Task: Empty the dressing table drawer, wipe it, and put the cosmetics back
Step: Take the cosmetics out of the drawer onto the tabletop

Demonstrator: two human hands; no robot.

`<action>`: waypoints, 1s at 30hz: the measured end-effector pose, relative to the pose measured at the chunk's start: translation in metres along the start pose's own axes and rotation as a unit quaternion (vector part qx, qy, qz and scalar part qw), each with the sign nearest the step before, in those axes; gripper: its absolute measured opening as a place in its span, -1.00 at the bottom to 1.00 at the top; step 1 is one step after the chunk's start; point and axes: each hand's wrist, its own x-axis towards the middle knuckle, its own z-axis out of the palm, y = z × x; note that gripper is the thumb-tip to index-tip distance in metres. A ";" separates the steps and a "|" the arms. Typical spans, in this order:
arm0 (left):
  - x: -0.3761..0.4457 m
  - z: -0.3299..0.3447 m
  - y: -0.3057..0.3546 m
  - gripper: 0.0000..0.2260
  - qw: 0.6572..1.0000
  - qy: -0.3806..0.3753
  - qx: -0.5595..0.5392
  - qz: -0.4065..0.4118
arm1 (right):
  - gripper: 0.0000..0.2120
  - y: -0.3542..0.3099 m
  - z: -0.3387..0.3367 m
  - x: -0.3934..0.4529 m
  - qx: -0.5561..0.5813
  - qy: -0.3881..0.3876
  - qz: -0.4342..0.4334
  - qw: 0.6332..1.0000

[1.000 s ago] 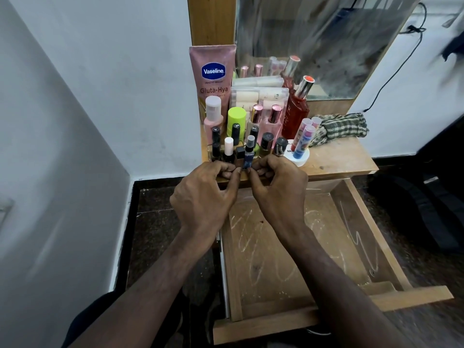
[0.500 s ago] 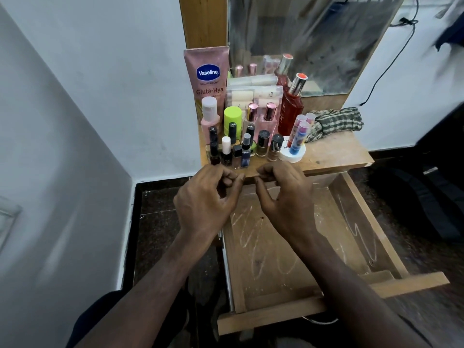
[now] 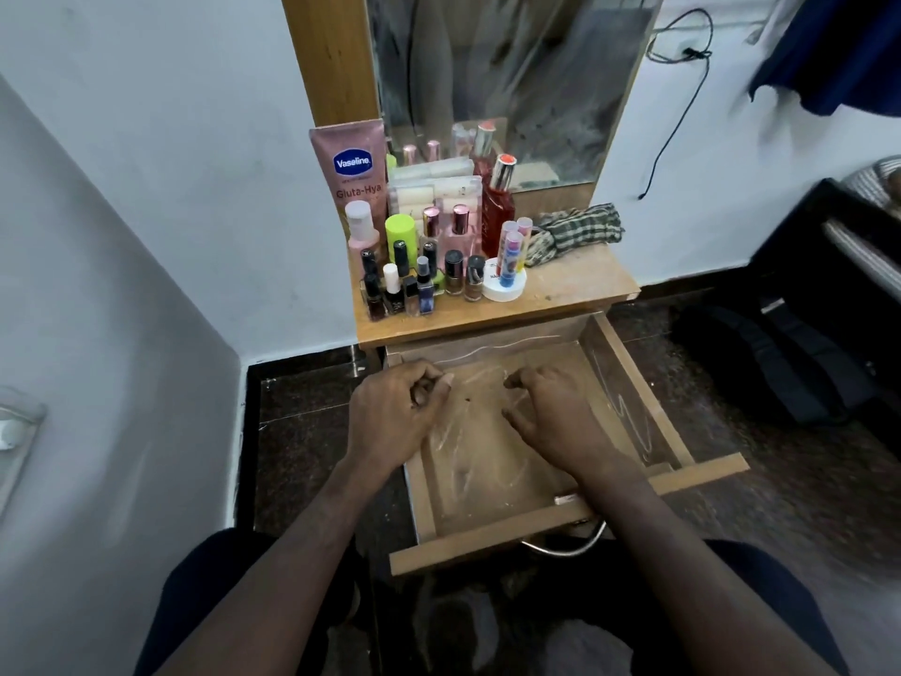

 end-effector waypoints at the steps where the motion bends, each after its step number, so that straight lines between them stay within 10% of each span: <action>1: -0.002 0.000 0.003 -0.89 1.000 -0.003 0.004 -0.004 | -0.62 0.000 0.000 -0.002 -0.011 -0.016 0.013 1.000; 11: 0.021 0.018 0.040 -0.75 0.929 -0.141 0.338 0.053 | -0.69 0.007 0.007 -0.002 0.028 -0.016 0.046 0.998; 30: 0.027 0.034 0.053 -0.79 0.886 -0.211 0.399 0.107 | -0.81 0.017 0.015 0.005 0.123 -0.010 0.073 0.990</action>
